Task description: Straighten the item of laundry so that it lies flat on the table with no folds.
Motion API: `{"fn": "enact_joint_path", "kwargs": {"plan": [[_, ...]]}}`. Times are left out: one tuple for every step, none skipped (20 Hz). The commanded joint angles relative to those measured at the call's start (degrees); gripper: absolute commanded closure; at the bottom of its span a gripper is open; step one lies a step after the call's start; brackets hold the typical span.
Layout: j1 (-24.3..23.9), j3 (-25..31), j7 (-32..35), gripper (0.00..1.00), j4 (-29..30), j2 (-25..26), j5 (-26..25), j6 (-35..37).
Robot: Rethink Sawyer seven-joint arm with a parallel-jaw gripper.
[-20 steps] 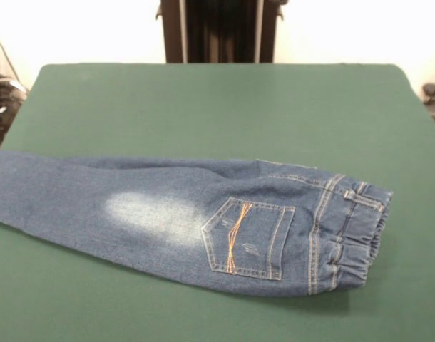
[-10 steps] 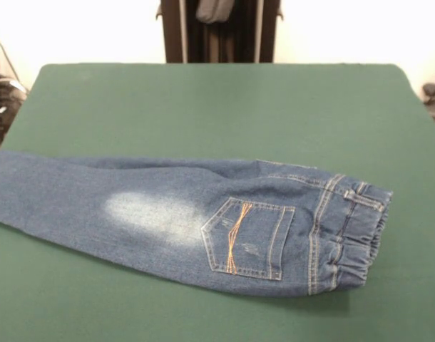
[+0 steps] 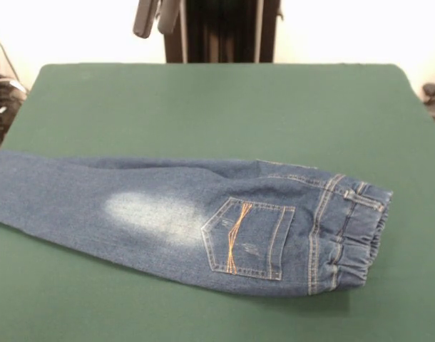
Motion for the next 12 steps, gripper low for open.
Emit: {"fn": "enact_joint_path", "kwargs": {"plan": [[1.7,9.8,-6.5,0.00,6.2,3.6,-3.6,0.7],[1.8,9.9,-5.7,0.00,5.9,3.8,-3.7,0.7],[2.0,9.9,-4.5,0.00,5.5,4.3,-3.5,0.7],[2.2,9.6,-3.8,0.00,4.9,4.8,-3.9,1.1],[2.2,9.8,-3.1,0.00,5.0,4.8,-3.8,0.8],[2.1,10.0,-2.4,0.00,5.0,4.9,-3.6,0.4],[2.1,10.2,-1.7,0.00,5.1,5.0,-3.4,0.1],[2.6,9.5,-0.8,0.00,4.4,5.7,-3.6,0.3],[2.7,9.3,-0.4,0.00,4.2,5.8,-3.5,0.5],[2.8,9.1,0.0,0.00,4.0,6.0,-3.5,0.6],[3.0,8.9,0.4,0.00,3.9,6.2,-3.4,0.8],[3.3,8.7,1.0,0.00,3.4,6.6,-3.2,1.3]]}}
